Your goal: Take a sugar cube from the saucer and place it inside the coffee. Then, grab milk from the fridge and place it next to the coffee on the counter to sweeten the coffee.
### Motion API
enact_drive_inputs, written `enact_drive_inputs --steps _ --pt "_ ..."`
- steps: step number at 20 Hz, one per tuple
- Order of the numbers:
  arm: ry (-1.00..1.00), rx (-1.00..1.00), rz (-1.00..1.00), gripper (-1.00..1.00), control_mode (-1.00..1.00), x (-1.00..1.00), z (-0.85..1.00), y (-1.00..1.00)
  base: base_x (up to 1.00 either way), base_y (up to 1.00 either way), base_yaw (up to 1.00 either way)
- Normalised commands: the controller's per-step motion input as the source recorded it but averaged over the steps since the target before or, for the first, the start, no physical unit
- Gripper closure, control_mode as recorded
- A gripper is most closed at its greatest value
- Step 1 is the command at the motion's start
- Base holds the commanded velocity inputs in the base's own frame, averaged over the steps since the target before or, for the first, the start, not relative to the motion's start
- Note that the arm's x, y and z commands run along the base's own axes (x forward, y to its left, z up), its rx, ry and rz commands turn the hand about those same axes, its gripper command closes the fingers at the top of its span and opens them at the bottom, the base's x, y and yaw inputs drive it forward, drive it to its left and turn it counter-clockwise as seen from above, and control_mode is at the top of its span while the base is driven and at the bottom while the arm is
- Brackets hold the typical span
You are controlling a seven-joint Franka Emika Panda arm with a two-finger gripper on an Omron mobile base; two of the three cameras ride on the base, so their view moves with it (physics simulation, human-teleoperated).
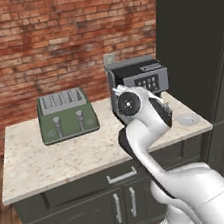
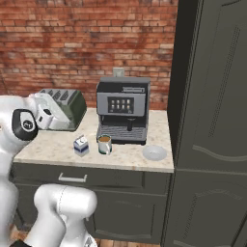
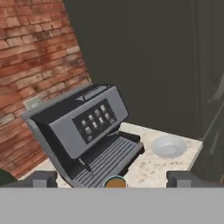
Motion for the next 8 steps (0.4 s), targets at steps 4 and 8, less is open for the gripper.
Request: enact_drive_inputs --steps 4,8 --pt "-0.23 0.34 0.0 -1.0 -1.0 -1.0 0.35 -1.0 0.0 0.0 0.0" --pt "-0.18 0.33 -0.05 -1.0 -1.0 -1.0 0.32 -1.0 0.0 0.0 0.0"
